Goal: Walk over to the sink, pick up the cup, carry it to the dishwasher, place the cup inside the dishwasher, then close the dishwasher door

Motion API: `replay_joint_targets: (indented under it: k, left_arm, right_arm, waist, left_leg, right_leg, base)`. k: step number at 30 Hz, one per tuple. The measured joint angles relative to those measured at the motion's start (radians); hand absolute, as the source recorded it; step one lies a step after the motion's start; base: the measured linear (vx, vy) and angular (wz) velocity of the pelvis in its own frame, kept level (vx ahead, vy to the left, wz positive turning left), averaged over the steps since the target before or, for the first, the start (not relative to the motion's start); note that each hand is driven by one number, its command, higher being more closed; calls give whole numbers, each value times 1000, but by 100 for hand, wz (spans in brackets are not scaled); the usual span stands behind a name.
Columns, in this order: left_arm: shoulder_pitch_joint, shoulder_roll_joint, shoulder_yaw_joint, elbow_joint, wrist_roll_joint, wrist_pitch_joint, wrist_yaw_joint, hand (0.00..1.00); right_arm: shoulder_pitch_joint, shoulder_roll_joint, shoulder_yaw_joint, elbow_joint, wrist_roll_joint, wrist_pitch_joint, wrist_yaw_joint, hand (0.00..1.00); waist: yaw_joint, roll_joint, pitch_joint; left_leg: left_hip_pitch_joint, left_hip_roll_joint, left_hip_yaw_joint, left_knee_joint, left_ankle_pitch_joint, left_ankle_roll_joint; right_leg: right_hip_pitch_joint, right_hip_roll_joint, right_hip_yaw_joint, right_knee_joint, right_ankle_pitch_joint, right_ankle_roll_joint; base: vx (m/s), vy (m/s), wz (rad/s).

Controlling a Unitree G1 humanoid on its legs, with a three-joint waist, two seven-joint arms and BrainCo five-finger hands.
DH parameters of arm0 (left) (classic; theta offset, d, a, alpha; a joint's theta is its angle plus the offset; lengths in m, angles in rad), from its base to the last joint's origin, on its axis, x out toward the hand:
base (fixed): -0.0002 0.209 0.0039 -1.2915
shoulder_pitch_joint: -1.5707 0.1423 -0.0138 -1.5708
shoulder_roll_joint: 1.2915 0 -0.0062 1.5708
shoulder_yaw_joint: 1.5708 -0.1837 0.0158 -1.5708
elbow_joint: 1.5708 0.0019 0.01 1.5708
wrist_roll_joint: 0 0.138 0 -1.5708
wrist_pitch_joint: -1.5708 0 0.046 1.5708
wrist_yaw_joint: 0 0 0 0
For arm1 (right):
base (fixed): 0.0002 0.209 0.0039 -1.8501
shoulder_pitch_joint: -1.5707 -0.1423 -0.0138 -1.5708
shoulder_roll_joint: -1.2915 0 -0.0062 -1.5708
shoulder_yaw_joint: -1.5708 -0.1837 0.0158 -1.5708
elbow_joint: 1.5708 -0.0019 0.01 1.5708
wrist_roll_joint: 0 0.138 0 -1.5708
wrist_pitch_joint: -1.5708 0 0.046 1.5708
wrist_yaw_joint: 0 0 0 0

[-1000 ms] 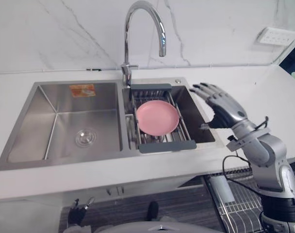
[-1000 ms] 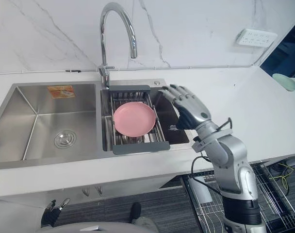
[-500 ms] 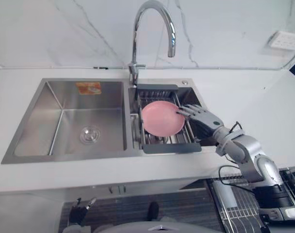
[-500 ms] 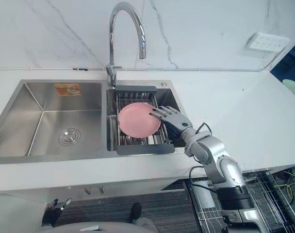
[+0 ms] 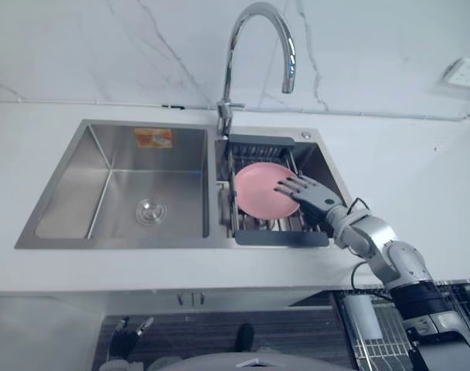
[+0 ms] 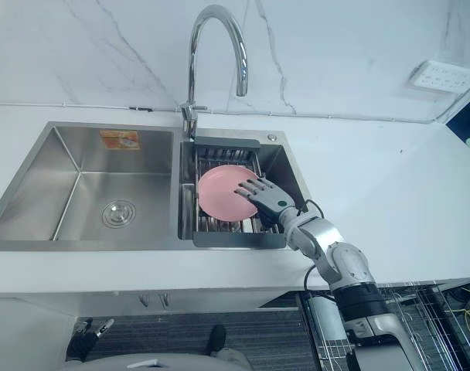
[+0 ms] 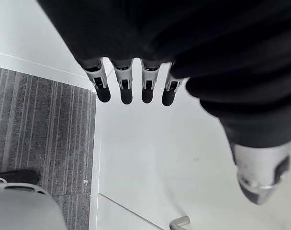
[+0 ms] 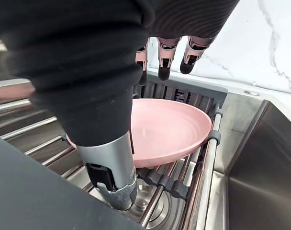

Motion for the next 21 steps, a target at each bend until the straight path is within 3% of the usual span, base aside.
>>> replay_joint_targets:
  k: [21]
  left_arm:
    - [2,16,-30,-8,0,-1,1,0]
  right_arm:
    - [-102,-15,132,204,-119,24,-51,0]
  waist:
    - [32,-5,16]
  left_leg:
    - [-7,-7,-30,-7,9,5]
  right_leg:
    - [3,-4,-23,3,-4,6]
  base:
    - [4,16,3]
